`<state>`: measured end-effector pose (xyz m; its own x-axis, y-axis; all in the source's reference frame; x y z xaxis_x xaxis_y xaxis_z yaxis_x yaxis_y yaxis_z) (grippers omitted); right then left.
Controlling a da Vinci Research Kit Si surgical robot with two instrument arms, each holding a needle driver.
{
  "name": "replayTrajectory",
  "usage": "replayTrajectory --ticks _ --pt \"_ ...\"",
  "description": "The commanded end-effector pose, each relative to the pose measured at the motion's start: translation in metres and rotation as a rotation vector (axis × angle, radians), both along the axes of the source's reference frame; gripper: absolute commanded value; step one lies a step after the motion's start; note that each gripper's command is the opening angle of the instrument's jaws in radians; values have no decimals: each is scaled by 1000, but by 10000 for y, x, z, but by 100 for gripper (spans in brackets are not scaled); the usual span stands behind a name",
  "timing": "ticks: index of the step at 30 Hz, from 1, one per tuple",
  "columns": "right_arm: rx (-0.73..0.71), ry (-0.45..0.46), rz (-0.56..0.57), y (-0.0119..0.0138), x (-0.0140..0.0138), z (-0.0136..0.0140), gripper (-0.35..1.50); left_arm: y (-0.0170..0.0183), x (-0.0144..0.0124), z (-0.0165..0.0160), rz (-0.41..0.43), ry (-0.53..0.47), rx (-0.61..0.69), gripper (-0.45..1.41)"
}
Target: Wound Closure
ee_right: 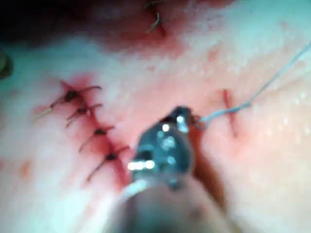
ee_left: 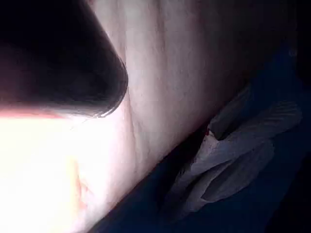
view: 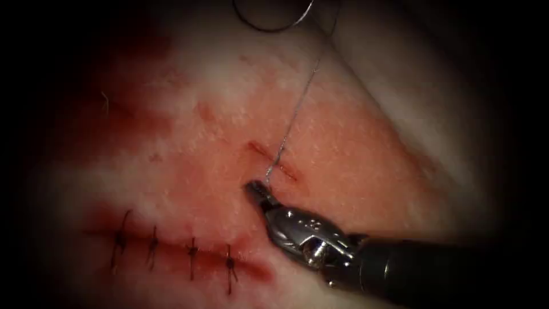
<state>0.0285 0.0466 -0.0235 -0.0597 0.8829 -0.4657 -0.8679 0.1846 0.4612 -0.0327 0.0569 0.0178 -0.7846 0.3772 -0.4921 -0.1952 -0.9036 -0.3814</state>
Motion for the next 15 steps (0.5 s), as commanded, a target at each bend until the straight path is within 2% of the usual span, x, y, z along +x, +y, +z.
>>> replayTrajectory --ticks 1,6,11,15 --pt "4 8 -8 -10 13 3 -35 2 -1 -2 -3 1 -5 -35" --pt "11 21 -37 -22 33 -2 -35 7 23 -19 -20 11 -10 -35" --pt "21 30 -64 -36 47 -4 -35 14 18 -16 -27 7 -15 -35" --pt "33 40 -84 -44 53 -5 -35 8 29 -27 -32 13 -22 -35"
